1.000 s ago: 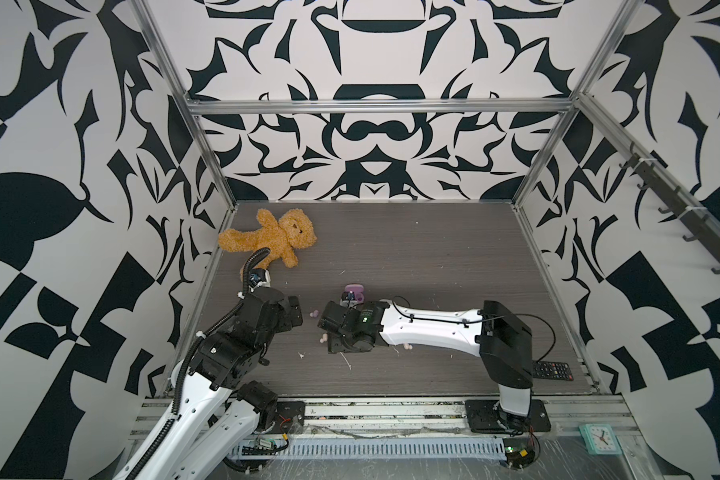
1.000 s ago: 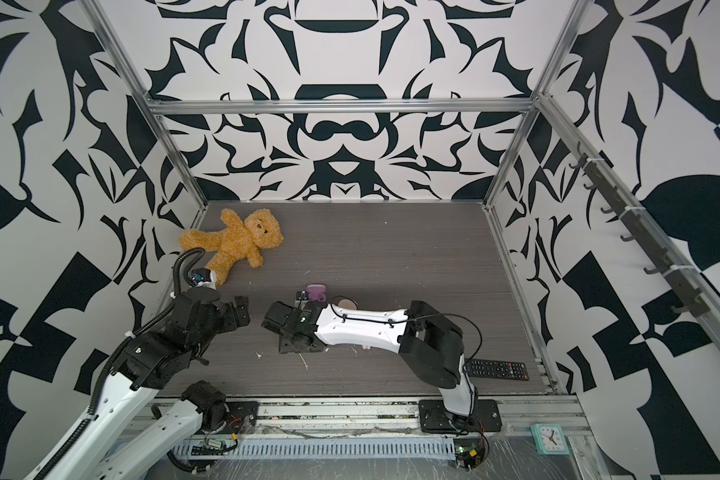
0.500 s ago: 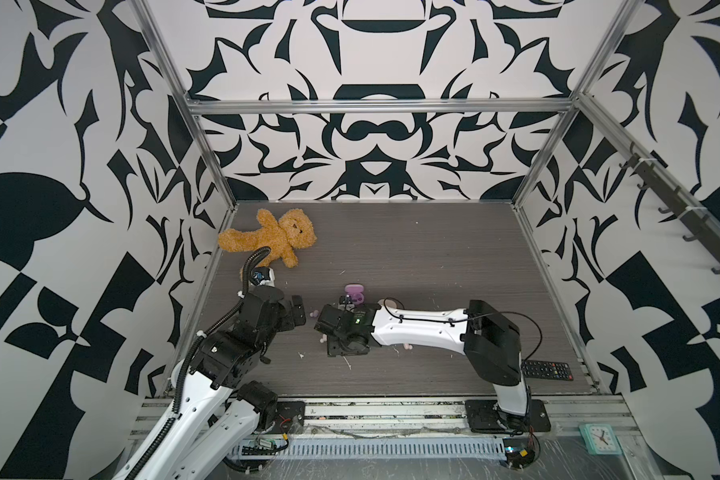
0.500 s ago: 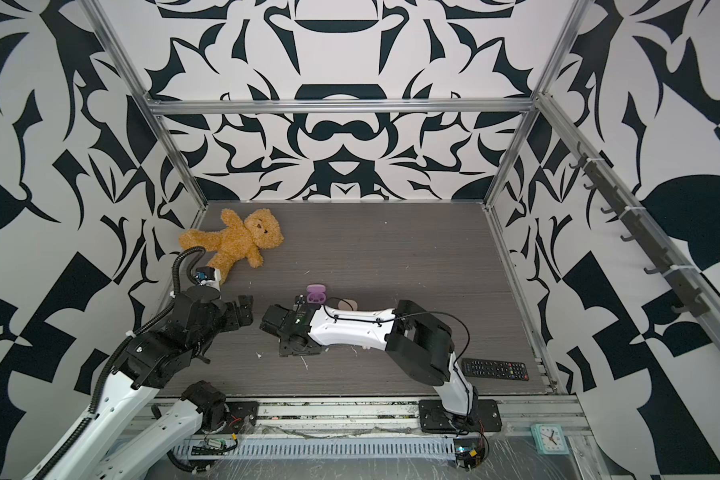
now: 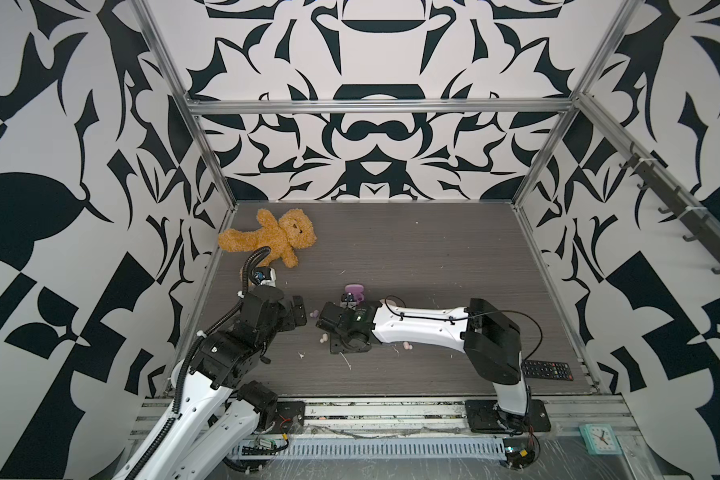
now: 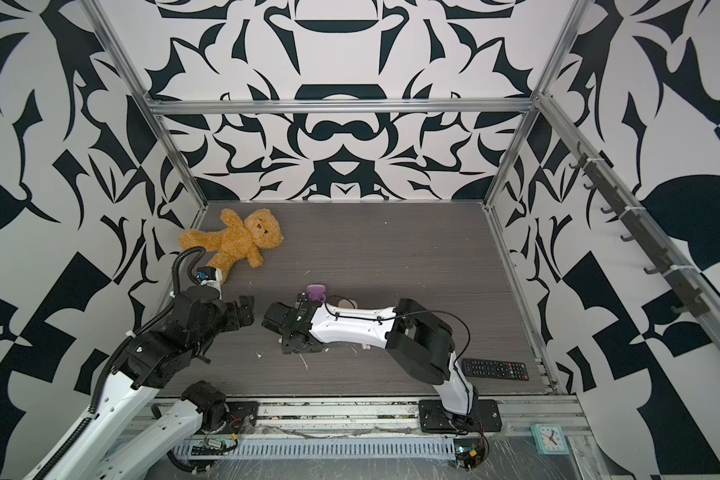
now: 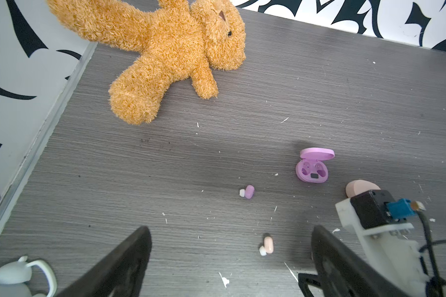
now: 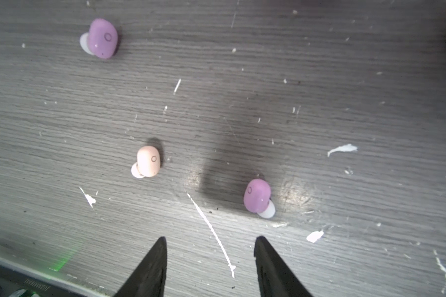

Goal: Insert the wireless bluetooth earbuds into the charging case

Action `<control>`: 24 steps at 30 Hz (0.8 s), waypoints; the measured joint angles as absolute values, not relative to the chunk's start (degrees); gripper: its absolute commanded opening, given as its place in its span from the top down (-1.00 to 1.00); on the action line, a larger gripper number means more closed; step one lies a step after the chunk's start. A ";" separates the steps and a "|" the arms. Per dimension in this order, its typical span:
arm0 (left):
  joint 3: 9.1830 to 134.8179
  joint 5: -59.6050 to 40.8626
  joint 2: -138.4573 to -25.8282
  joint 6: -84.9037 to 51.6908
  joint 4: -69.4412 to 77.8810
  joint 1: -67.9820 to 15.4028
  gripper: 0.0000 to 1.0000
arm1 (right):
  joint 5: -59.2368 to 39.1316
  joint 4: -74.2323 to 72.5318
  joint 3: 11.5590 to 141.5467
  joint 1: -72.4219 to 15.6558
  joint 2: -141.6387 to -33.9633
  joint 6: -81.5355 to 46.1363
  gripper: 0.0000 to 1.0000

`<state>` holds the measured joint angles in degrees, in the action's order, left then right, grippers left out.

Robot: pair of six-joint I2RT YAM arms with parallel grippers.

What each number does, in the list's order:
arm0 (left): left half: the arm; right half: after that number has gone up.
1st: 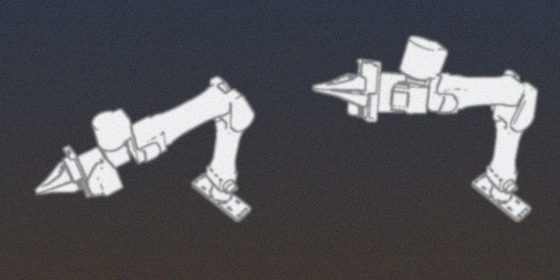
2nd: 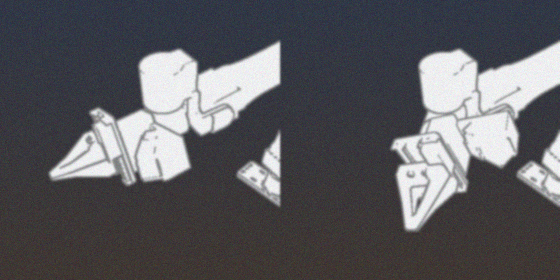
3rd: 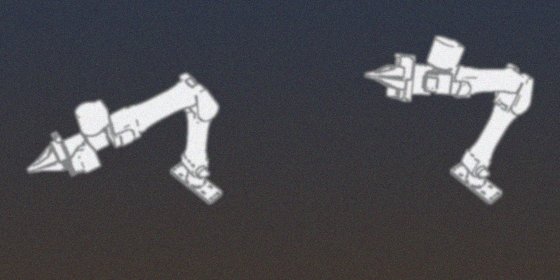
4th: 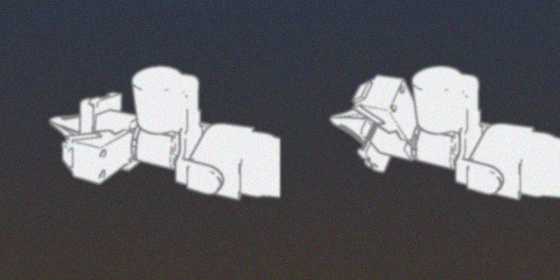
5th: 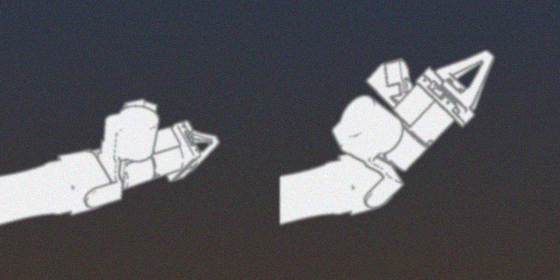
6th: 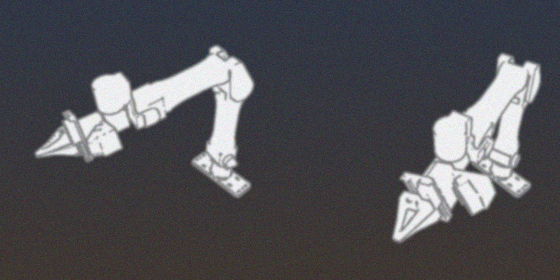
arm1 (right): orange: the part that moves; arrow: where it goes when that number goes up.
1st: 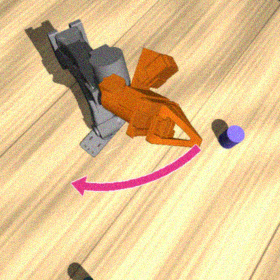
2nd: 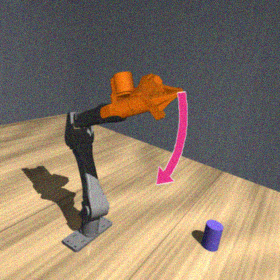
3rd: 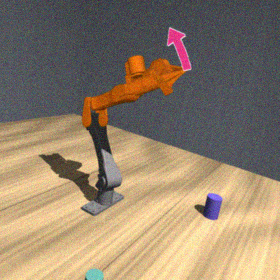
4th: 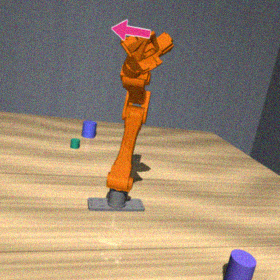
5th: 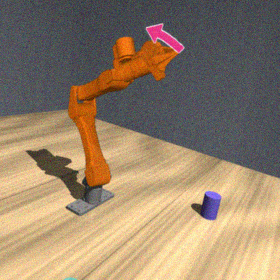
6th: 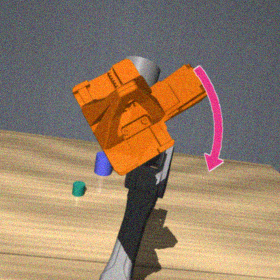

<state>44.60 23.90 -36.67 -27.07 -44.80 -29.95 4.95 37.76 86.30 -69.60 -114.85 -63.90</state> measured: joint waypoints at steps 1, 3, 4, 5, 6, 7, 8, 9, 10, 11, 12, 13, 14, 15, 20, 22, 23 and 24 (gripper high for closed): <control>44.58 23.83 -36.67 -27.05 -44.77 -29.95 -0.99 | 4.95 37.76 86.30 -69.49 -114.85 -63.88 -0.10; 44.58 23.59 -36.67 -27.03 -44.77 -29.95 -0.99 | 4.97 37.80 86.30 -69.36 -114.85 -63.83 -0.08; 44.58 23.51 -36.67 -27.03 -44.77 -29.95 -0.99 | 5.02 37.85 86.30 -69.34 -114.89 -63.83 -0.08; 44.60 23.46 -36.67 -27.03 -44.77 -29.95 -0.99 | 5.08 37.89 86.30 -69.30 -114.93 -63.81 -0.08; 44.58 23.42 -36.69 -27.03 -44.77 -29.95 -0.99 | 5.15 37.93 86.30 -69.21 -115.09 -63.70 -0.07; 44.58 23.31 -36.71 -27.00 -44.77 -29.95 -0.99 | 5.19 37.93 86.30 -69.17 -115.24 -63.64 -0.07; 44.58 23.24 -36.73 -27.00 -44.77 -29.95 -0.99 | 5.19 37.95 86.30 -69.08 -115.42 -63.57 -0.06; 44.58 23.18 -36.77 -27.00 -44.77 -29.95 -0.99 | 5.19 37.95 86.30 -69.08 -115.61 -63.48 -0.05; 44.58 23.14 -36.77 -27.00 -44.77 -29.95 -0.99 | 5.19 37.95 86.30 -69.06 -115.79 -63.42 -0.04; 44.58 23.09 -36.80 -27.00 -44.77 -29.95 -0.99 | 5.19 37.95 86.30 -69.04 -116.01 -63.31 -0.04; 44.58 23.07 -36.80 -27.00 -44.77 -29.95 -0.99 | 5.19 37.95 86.30 -69.04 -116.20 -63.26 -0.03; 44.58 23.07 -36.80 -27.00 -44.77 -29.95 -0.99 | 5.19 37.95 86.30 -69.04 -116.38 -63.24 -0.03; 44.58 23.05 -36.80 -27.00 -44.77 -29.95 -0.99 | 5.19 37.98 86.30 -69.04 -116.60 -63.22 -0.03; 44.58 23.05 -36.82 -27.00 -44.77 -29.95 -0.99 | 5.19 37.98 86.30 -69.04 -116.75 -63.16 -0.02; 44.58 22.92 -36.82 -27.00 -44.77 -29.95 -0.99 | 5.28 38.13 86.30 -68.99 -117.23 -63.05 0.01; 44.58 22.85 -36.82 -27.00 -44.77 -29.95 -0.99 | 5.45 38.15 86.30 -68.97 -117.23 -63.05 0.02; 44.58 22.85 -36.82 -27.00 -44.75 -29.95 -0.99 | 5.61 38.17 86.30 -68.97 -117.23 -63.07 0.03; 44.58 22.85 -36.82 -27.00 -44.75 -29.95 -0.99 | 5.74 38.26 86.30 -68.97 -117.23 -63.05 0.03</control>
<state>44.58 22.85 -36.82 -27.00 -44.75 -29.95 5.74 38.26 86.30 -68.97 -117.23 -63.05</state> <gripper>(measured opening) 0.994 0.490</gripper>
